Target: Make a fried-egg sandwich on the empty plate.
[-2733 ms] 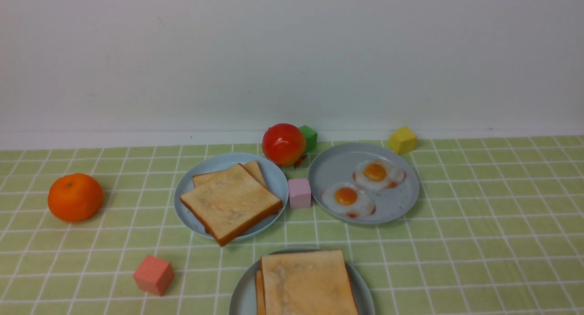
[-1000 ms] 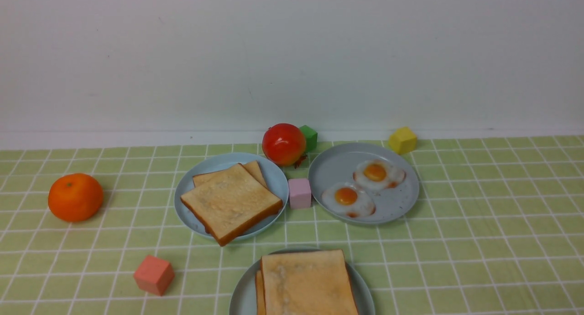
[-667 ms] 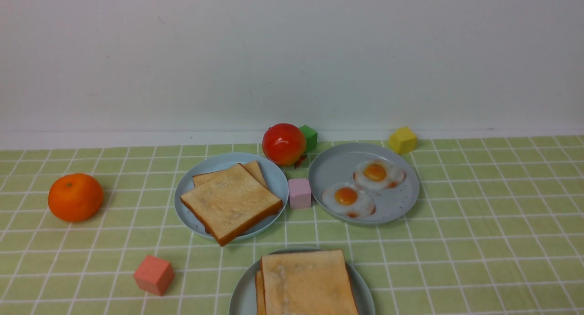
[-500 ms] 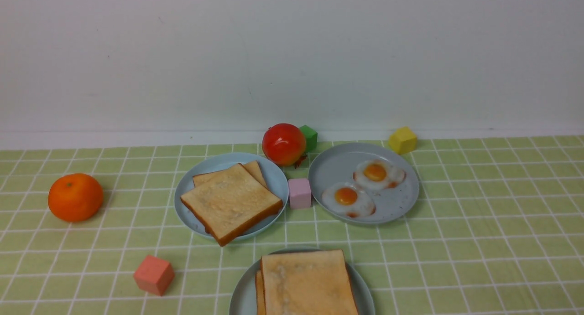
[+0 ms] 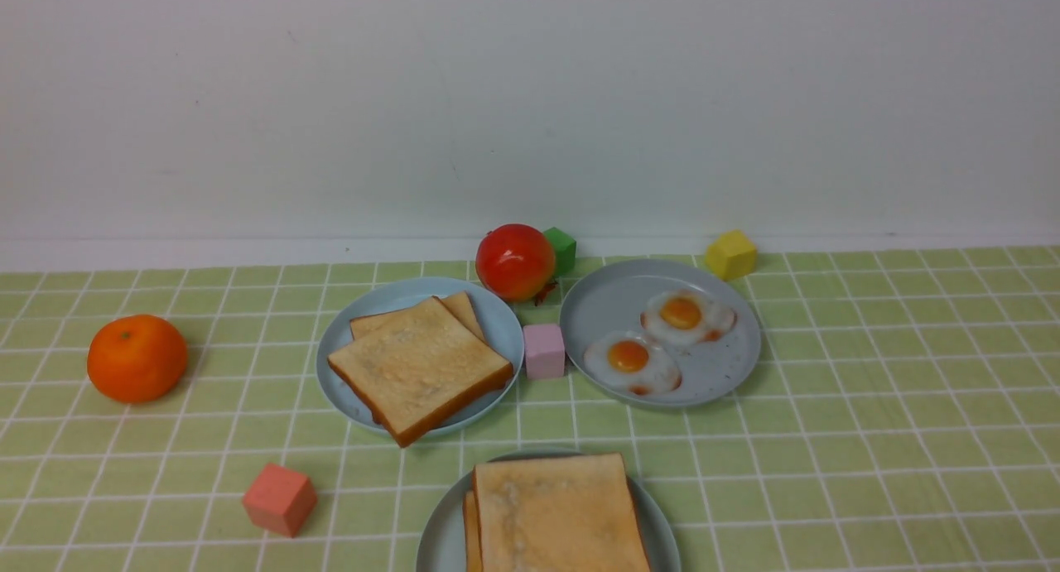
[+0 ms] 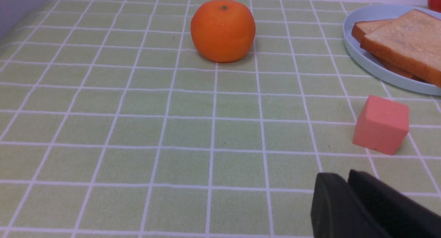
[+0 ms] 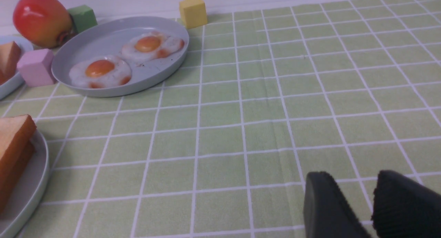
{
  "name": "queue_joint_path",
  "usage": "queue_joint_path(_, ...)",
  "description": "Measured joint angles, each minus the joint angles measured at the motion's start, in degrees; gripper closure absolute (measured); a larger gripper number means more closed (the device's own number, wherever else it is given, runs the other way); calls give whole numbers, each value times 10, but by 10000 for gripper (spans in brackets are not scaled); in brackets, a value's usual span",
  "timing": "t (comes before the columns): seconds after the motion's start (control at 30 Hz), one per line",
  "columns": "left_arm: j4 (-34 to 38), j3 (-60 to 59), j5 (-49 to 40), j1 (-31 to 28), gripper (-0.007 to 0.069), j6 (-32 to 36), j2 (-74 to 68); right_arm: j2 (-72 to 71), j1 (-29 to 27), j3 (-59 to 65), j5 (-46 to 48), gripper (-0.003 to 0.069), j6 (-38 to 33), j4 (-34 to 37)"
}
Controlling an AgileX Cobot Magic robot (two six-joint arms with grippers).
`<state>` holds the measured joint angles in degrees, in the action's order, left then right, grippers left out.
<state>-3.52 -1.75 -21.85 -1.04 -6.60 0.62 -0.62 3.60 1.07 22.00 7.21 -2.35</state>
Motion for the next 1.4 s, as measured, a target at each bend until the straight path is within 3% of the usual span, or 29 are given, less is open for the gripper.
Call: queue_joint_path(1.4,0,0,0,0,521,0,0,0,0,0,1,421,1,0)
